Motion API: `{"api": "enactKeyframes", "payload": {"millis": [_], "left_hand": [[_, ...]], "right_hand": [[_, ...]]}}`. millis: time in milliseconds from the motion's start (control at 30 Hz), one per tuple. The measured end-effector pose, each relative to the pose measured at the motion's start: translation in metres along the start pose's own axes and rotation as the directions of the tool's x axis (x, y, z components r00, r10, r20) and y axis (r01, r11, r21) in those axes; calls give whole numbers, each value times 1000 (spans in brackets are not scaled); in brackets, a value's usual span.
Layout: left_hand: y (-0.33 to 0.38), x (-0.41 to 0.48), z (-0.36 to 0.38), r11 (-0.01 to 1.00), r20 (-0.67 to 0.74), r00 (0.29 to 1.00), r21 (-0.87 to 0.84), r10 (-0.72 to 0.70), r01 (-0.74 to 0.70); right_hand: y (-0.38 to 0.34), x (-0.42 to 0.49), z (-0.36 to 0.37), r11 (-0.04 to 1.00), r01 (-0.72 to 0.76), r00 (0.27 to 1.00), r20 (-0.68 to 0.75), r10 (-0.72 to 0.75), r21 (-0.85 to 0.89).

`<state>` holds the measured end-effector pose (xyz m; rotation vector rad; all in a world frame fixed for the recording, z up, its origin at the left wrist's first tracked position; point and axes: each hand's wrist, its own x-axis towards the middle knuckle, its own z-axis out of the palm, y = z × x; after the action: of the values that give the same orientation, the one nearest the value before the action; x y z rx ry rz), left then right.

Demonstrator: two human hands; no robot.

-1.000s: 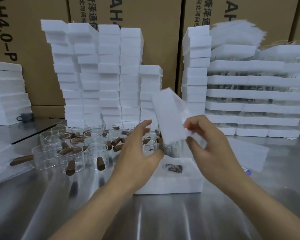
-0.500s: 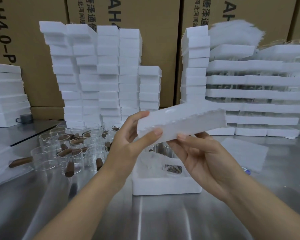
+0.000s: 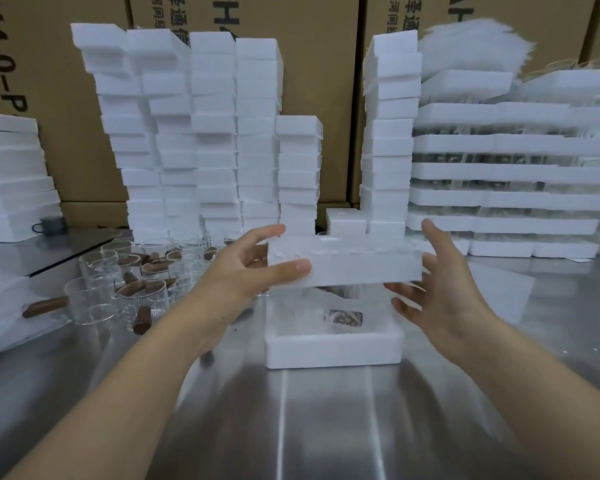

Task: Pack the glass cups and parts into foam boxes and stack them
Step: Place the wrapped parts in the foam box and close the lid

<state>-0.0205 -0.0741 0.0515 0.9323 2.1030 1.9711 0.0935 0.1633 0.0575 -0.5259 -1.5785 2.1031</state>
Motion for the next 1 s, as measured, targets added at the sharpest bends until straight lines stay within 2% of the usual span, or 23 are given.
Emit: {"api": "enactKeyframes", "payload": {"millis": [167,300,567,867,1000], "left_hand": [[-1,-3,0,986,98,991,148,-89,74],[-3,-4,-1,977,117,988,200,-98,74],[-7,0,-15,968,133,980,221,-149,117],[-5,-6,-23,932,218,940,310,-263,189],[-1,-8,-19,920,219,937,345,-273,187]], "right_hand": [[7,11,-11,982,-20,1000,-11,18,-186],[11,15,-14,964,-40,999,-26,34,-261],[16,16,-9,947,-37,999,24,47,-318],[18,20,-9,936,-44,999,14,52,-350],[19,23,-11,912,-55,998,16,67,-406]]}}
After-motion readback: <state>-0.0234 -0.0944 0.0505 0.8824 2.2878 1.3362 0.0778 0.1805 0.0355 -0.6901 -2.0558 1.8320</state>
